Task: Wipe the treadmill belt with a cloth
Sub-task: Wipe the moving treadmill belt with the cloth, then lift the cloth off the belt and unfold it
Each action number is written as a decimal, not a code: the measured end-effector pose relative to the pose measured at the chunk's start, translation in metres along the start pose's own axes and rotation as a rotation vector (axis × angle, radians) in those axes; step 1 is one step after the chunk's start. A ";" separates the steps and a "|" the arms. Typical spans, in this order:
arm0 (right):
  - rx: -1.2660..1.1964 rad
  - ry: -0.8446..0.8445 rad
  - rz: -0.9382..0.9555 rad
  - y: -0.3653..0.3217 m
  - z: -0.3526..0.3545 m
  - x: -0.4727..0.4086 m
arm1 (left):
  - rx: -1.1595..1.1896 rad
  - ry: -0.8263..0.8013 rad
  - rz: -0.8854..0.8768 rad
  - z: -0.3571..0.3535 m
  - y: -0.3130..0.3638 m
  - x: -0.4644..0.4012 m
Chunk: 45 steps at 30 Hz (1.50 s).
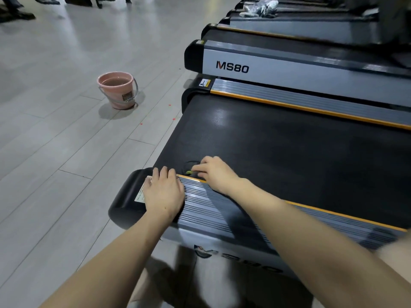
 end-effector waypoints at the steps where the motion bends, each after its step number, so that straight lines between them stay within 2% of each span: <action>1: -0.020 -0.013 -0.007 0.011 0.000 0.011 | -0.009 -0.018 0.005 -0.002 0.000 0.000; 6: -0.035 -0.047 -0.106 0.084 0.003 0.081 | -0.022 -0.051 0.012 -0.003 0.008 0.001; 11: 0.049 -0.102 -0.267 0.139 0.017 0.143 | 0.014 -0.043 -0.089 -0.007 0.038 0.003; 15: 0.013 -0.023 -0.409 0.149 0.031 0.158 | 0.089 -0.018 -0.160 -0.017 0.060 0.012; 20: -0.379 0.295 -0.464 0.103 0.067 0.143 | 0.168 0.017 -0.278 -0.019 0.067 0.019; 27: -0.799 0.279 -0.382 0.056 0.082 0.150 | 0.227 0.017 -0.407 -0.010 0.072 0.022; 29: -0.854 0.255 -0.347 0.054 0.081 0.152 | 0.340 0.000 -0.400 -0.009 0.070 0.021; 33: -0.966 0.259 -0.290 0.052 0.085 0.156 | 0.838 -0.023 -0.209 0.006 0.063 0.022; 36: -0.942 0.271 -0.267 0.048 0.089 0.154 | 1.185 -0.148 -0.108 0.022 0.081 0.026; 39: -0.850 0.286 -0.261 0.045 0.087 0.148 | 1.472 -0.205 -0.067 0.038 0.105 0.032; 42: -0.693 0.333 -0.263 0.041 0.085 0.143 | 1.565 -0.246 -0.061 0.044 0.110 0.039; 45: -0.588 0.319 -0.210 0.039 0.079 0.140 | 1.507 -0.259 -0.076 0.042 0.105 0.044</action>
Point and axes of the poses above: each hand's wrist, its own x-axis away from the middle knuckle, its own z-axis out of the back of the hand, y = z × x, the point moved 2 cm from there along -x, towards the middle knuckle, and after that the axes turned 15 degrees about x, right-handed, at the moved point
